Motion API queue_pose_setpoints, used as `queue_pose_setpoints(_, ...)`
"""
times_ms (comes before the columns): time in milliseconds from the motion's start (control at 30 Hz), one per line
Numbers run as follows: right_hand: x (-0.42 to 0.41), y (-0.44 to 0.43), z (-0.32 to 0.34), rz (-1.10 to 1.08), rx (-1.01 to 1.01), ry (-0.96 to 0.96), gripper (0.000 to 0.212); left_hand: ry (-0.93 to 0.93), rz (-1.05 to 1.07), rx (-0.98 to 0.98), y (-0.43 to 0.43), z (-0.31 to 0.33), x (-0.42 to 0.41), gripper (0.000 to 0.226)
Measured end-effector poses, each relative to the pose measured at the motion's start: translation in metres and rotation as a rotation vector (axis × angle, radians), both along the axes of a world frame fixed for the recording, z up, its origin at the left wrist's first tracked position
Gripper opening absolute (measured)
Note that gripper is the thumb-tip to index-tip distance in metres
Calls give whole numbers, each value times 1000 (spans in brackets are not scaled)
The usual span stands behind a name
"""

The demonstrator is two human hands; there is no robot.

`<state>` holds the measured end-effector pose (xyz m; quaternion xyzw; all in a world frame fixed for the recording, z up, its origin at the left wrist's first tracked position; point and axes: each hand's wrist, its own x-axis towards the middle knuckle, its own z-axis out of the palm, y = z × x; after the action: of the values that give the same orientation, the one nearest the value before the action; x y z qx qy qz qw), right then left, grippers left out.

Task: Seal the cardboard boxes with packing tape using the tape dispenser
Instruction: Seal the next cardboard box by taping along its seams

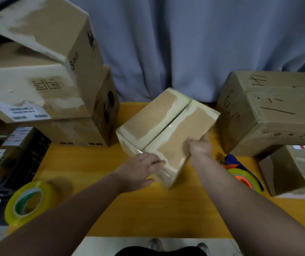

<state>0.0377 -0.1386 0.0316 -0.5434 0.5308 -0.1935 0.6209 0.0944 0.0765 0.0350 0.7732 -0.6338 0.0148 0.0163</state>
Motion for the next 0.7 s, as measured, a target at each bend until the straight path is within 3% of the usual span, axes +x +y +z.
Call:
queue_pose_setpoints(67,-5,-18,4,91,-145,72,60,-180,-8,107,-10,2,4,80)
queue_pose_setpoints(133,-12,-35,9,239,-216,68,52,-232,44,174,-24,0,2,84)
queue_pose_setpoints(233,-33,-62,10,416,-248,32,44,-156,129,176,-51,-5,-10,88)
queue_pose_setpoints(333,-76,-88,-3,506,-422,286,41,-86,242,130,-82,-9,-25,81)
queue_pose_setpoints(433,-120,-111,-22,558,-501,610,55,-58,347,217,-120,-6,-33,63)
queue_pose_setpoints(533,-149,-130,-38,709,-453,918,76,-47,399,233,-143,-6,-37,60)
queue_pose_setpoints(633,-160,-141,-51,801,-310,894,92,-102,380,255,-145,-5,-35,62)
queue_pose_setpoints(700,-159,-146,-57,819,-323,872,89,-117,363,268,-142,-3,-34,63)
